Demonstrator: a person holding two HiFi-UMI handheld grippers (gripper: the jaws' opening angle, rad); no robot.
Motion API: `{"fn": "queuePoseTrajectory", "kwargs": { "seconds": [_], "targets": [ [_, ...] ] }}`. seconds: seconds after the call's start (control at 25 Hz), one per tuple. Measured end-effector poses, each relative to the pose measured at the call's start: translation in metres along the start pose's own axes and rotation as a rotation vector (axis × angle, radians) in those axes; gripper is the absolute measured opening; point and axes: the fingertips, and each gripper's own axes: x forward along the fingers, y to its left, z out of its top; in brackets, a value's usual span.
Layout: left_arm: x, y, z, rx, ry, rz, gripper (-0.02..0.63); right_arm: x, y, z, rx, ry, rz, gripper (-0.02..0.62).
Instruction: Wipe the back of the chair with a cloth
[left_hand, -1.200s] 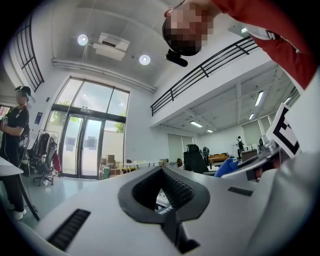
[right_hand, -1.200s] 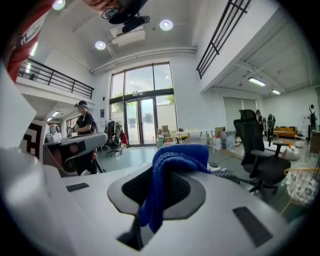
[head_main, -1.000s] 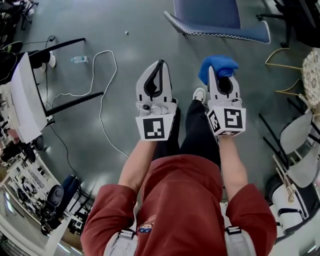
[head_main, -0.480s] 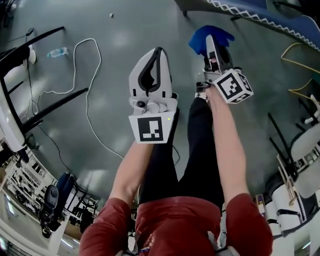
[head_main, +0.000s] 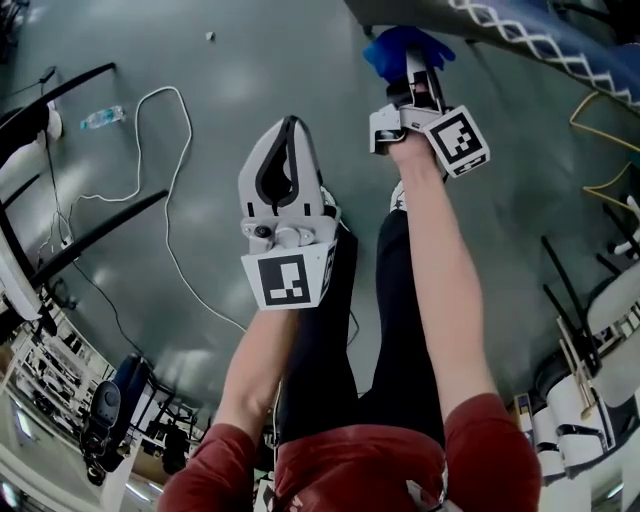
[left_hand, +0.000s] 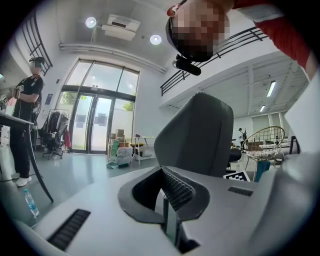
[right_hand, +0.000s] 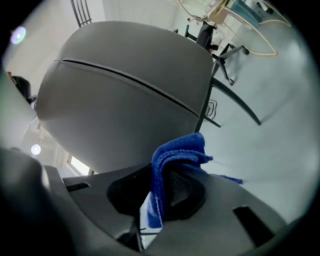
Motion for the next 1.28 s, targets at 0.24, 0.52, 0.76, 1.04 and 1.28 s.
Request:
{"fn": "queuePoseTrajectory", "kwargs": {
  "seconds": [0.24,0.52,0.76,1.04,1.28],
  "targets": [
    [-0.006,0.006,0.002,-0.015,0.008,0.033,0.012,-0.006,-0.006,0.001,0.037,-0.008,-0.059,0.061],
    [-0.006,0.006,0.008,-0.012,0.014,0.043,0.014,-0.002,0.025,0.006,-0.001,0.012,0.025,0.061],
    [-0.009,0.008,0.028,-0.015,0.013,0.039,0.012,-0.010,0.067,0.011,-0.047,0.018,0.081,0.061],
    [-0.017,0.011,0.058,-0.014,0.007,0.053,0.012,-0.024,0.118,0.025,-0.073,0.009,0.141,0.061],
    [-0.019,0.015,0.102,-0.008,-0.001,0.059,0.014,-0.034,0.173,0.045,-0.087,0.009,0.178,0.061]
  ]
}}
